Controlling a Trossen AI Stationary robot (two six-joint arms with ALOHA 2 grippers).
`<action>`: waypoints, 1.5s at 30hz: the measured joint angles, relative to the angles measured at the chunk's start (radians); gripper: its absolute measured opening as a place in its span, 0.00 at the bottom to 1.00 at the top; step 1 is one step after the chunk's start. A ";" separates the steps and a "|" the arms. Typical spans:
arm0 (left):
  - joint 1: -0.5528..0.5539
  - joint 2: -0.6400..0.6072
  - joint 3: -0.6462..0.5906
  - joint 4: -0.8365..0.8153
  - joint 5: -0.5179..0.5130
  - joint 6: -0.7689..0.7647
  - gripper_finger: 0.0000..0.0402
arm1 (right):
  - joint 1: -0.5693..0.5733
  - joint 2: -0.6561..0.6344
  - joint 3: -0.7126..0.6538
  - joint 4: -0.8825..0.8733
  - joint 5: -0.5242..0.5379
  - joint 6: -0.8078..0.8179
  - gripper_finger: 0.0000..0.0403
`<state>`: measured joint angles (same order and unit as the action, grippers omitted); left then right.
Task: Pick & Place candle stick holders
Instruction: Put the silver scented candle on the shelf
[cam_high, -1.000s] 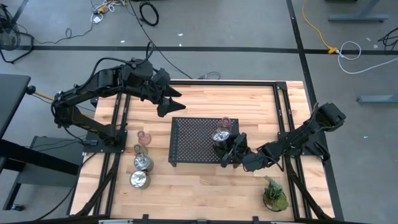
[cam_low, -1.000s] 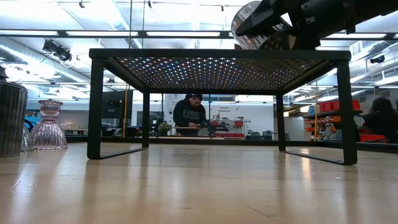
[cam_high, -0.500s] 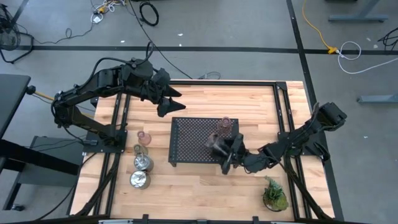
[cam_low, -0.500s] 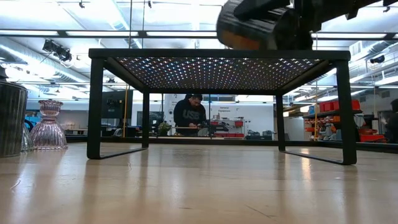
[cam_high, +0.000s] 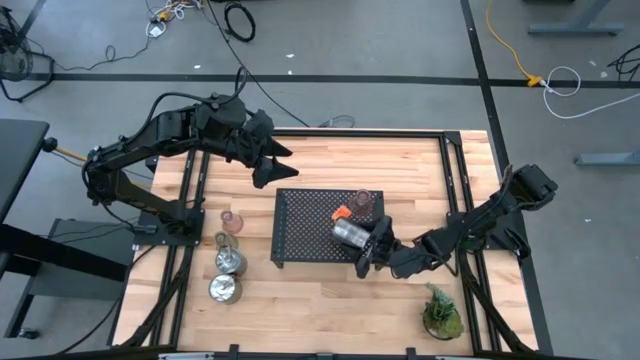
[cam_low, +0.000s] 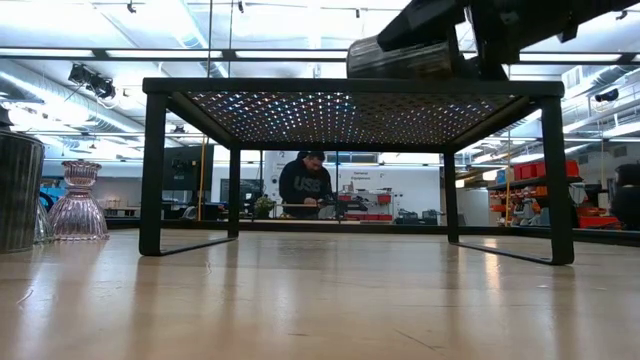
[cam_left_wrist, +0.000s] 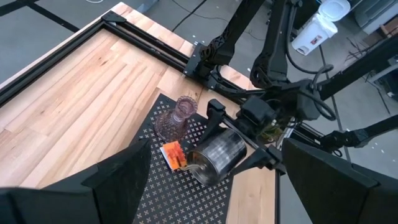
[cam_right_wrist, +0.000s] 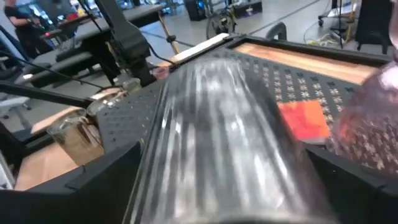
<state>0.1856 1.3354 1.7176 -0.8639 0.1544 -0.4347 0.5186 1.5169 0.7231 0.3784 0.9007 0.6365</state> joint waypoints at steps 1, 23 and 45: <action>0.000 0.000 0.000 0.000 0.000 0.000 0.90 | 0.000 0.000 0.000 0.015 -0.001 -0.007 0.99; -0.003 0.000 0.000 0.000 0.007 -0.008 0.90 | 0.001 -0.016 0.000 0.148 -0.019 -0.173 0.99; -0.164 0.141 0.002 -0.013 -0.128 -0.018 0.90 | 0.031 -0.132 0.002 0.288 0.006 -0.374 0.99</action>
<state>0.0220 1.4766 1.7191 -0.8766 0.0265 -0.4525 0.5492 1.3848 0.7246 0.6666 0.9065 0.2621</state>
